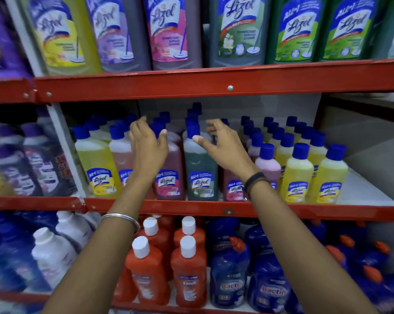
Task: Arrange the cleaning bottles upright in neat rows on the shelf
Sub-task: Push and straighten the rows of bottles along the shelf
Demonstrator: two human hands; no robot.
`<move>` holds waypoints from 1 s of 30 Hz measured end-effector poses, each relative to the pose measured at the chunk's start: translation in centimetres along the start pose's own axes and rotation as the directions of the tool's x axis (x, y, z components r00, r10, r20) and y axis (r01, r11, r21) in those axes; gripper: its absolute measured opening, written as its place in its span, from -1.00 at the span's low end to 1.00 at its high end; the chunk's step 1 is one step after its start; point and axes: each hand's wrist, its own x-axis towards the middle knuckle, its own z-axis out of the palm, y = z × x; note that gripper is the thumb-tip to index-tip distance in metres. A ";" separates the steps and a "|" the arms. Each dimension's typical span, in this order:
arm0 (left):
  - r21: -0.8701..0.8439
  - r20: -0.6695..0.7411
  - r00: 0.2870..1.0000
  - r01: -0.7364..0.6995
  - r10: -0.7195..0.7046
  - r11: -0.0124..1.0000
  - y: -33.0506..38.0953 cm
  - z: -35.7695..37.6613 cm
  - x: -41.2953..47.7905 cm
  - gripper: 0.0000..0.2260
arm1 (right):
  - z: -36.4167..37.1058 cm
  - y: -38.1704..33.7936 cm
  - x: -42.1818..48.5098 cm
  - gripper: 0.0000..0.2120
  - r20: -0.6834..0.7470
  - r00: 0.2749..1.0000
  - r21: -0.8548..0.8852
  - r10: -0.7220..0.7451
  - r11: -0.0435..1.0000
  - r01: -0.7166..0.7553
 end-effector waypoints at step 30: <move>0.286 0.093 0.971 -0.237 0.219 0.929 -11.7 -8.7 6.8 -0.63 | 12.6 -9.6 4.6 -0.54 0.087 0.939 -0.142 -0.333 0.929 0.342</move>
